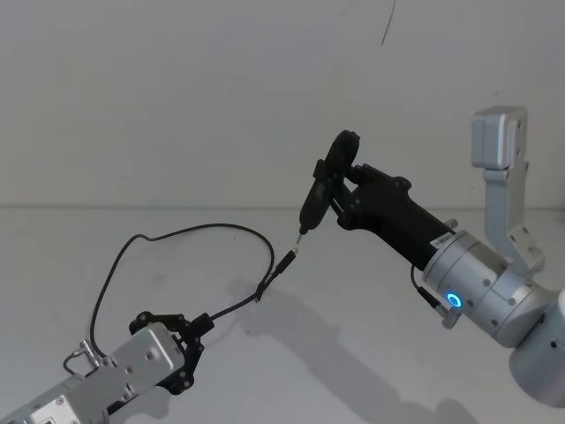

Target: Pick up the data cable with the one hand.

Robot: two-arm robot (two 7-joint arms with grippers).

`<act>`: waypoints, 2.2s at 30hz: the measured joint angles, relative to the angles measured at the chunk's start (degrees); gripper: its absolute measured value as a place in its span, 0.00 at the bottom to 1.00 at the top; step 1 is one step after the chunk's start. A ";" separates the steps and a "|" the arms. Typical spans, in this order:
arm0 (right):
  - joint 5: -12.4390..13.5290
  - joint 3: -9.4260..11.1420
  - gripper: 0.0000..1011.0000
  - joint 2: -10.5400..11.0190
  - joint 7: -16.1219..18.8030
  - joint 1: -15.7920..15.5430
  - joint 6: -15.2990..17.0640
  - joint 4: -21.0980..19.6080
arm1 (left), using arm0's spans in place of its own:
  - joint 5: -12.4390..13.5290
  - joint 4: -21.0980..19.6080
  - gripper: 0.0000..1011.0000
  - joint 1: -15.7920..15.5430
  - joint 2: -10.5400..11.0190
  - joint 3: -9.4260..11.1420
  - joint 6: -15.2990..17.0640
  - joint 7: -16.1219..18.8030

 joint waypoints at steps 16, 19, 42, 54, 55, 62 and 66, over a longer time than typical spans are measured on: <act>0.80 -0.71 0.26 -0.16 -0.86 -0.06 -0.72 0.81 | -0.01 0.01 0.04 0.00 0.00 0.01 0.00 0.00; 0.82 -0.80 0.26 -0.13 -1.03 -0.07 -0.86 0.96 | -0.01 0.00 0.04 0.00 0.00 0.01 0.00 0.00; 0.86 -1.34 0.26 0.31 -1.55 0.59 -1.03 2.51 | 0.00 0.01 0.04 -0.01 0.00 0.01 0.00 0.00; 0.97 -1.43 0.26 0.60 -1.48 0.88 -0.91 2.66 | -0.01 0.01 0.04 0.00 0.00 0.01 0.01 0.00; 0.98 -1.44 0.26 0.62 -1.48 0.90 -0.90 2.67 | -0.01 0.01 0.04 0.00 0.00 0.01 0.01 0.00; 1.01 -1.46 0.26 0.67 -1.44 0.96 -0.86 2.71 | -0.01 0.01 0.04 0.00 0.00 0.01 0.01 -0.01; 1.03 -1.47 0.26 0.69 -1.42 0.97 -0.84 2.72 | -0.01 0.01 0.04 0.00 0.00 0.01 0.00 -0.01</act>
